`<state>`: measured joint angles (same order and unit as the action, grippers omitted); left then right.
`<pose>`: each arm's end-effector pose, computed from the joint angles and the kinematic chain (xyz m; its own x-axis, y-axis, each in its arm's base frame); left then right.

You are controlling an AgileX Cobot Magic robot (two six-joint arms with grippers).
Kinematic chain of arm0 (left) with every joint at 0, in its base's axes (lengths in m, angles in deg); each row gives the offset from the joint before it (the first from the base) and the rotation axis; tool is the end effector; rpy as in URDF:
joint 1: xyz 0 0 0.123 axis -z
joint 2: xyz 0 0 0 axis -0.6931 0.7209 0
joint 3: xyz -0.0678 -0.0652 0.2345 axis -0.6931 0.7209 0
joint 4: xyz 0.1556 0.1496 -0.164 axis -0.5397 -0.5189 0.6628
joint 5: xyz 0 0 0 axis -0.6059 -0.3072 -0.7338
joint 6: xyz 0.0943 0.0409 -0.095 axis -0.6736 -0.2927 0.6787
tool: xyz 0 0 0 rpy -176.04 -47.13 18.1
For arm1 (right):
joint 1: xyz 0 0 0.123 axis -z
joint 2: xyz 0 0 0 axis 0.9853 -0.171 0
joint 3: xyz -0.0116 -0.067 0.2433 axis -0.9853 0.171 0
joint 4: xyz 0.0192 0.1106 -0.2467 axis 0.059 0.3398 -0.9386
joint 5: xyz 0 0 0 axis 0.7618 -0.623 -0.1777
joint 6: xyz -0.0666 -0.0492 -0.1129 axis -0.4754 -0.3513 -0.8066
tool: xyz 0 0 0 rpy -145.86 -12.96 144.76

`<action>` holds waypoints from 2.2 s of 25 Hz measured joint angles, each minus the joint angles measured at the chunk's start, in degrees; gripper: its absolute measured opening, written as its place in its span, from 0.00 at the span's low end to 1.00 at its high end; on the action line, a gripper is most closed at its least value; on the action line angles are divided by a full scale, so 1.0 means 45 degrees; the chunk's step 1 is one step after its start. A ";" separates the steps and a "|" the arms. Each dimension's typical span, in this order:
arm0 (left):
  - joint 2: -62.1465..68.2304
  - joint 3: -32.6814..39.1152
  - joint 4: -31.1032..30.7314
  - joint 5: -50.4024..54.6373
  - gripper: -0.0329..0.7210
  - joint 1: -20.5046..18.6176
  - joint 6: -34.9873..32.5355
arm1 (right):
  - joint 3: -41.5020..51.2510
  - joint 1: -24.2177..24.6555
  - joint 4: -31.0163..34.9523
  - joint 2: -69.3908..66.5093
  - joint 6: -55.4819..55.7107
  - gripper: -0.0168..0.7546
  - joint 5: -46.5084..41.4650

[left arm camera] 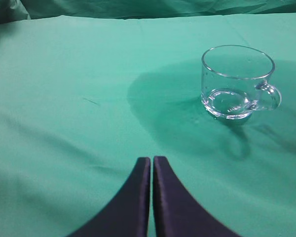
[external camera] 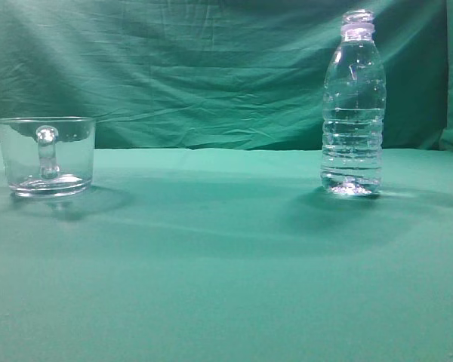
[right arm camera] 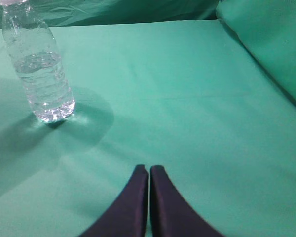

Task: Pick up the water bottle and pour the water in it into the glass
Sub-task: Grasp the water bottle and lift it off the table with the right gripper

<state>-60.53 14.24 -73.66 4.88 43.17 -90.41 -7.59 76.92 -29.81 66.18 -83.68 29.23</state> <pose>0.1523 -0.0022 0.1625 -0.2611 0.0279 -0.9649 0.0241 0.9995 0.0223 0.1501 0.0096 0.1517 -0.3319 0.0270 -0.9429 -0.0491 0.9977 0.0459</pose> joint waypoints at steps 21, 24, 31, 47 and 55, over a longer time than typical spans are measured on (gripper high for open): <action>0.0000 0.0000 0.0000 0.0000 0.04 0.0000 0.0000 | 0.0000 0.0000 -0.0032 0.0000 0.0000 0.02 0.0000; 0.0000 0.0000 0.0000 0.0000 0.04 0.0000 0.0000 | 0.0000 0.0000 -0.0225 0.0000 0.0028 0.02 0.0669; 0.0000 0.0000 0.0000 0.0000 0.04 0.0000 0.0000 | 0.0009 0.0000 0.1524 0.0000 0.0315 0.02 0.6955; 0.0000 0.0000 0.0000 0.0000 0.04 0.0000 0.0000 | -0.4808 -0.0109 0.1618 -0.6370 0.0322 0.02 0.3864; 0.0000 0.0000 0.0000 0.0000 0.04 0.0000 0.0000 | -0.5216 -0.3027 0.1618 -1.0568 -0.1163 0.02 0.5944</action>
<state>-60.53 14.24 -73.66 4.88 43.17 -90.41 -31.06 63.29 -22.53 18.63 -88.91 55.98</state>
